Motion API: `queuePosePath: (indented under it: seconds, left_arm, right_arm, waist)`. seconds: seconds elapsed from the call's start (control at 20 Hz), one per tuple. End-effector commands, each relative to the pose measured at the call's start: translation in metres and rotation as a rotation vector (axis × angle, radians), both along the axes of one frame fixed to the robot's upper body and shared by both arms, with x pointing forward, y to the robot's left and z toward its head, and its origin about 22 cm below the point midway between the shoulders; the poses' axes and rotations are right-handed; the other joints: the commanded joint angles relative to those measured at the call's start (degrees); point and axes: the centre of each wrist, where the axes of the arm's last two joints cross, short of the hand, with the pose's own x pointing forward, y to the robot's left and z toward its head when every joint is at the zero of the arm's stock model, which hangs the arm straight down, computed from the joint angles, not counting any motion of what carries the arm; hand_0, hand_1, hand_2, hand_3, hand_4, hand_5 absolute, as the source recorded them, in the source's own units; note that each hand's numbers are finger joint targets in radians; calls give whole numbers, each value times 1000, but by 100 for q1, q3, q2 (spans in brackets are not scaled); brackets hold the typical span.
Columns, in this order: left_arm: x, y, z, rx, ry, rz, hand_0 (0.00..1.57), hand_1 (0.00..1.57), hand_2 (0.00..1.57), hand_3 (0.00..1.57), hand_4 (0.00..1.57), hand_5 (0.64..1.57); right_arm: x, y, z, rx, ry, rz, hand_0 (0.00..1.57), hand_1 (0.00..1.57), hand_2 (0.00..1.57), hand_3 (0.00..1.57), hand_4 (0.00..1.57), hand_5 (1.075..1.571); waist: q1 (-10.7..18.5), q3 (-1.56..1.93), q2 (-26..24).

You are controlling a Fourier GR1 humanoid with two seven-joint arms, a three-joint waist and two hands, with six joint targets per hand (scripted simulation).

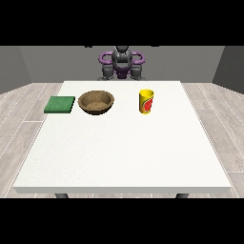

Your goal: Pick the cup and pour the ball into the bowl, then pick the bowl and place it on the pad

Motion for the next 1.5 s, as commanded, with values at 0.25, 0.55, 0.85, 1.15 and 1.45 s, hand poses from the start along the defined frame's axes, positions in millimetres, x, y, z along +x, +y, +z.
queuePosePath:
  seconds: [0.25, 0.55, 0.85, 1.15, 1.45]
  left_arm:
    - [3, -10, 28, 2, -79, -57, 0, 0, 0, 0, 0, 1520]
    - [40, 19, 72, 44, -378, -32, 0, 0, 0, 0, 0, 1512]
    - [78, 37, 103, 181, -543, 92, 0, 0, 0, 0, 0, 1459]
    - [79, 61, 14, 165, -452, 147, 0, 0, 0, 0, 0, 1435]
    - [87, 66, -30, 192, -460, 153, 0, 0, 0, 0, 0, 1400]
  right_arm:
    - [-11, 85, 64, 7, -91, 58, 0, 0, 0, 0, 356, 1569]
    - [22, 44, 75, -47, -318, 59, 0, 0, 0, 0, 0, 1569]
    - [22, 59, 92, -25, -458, 134, 0, 0, 0, 0, 0, 1568]
    - [10, 26, 113, -27, -461, 187, 0, 0, 0, 0, 0, 1569]
    - [20, 9, 126, -20, -521, 104, 0, 0, 0, 0, 0, 1567]
  waist:
    - [-281, 13, 837]
    - [-445, 20, 2759]
    - [-1047, 18, 3732]
    - [-1330, 14, 3612]
    - [-1139, 15, 3914]
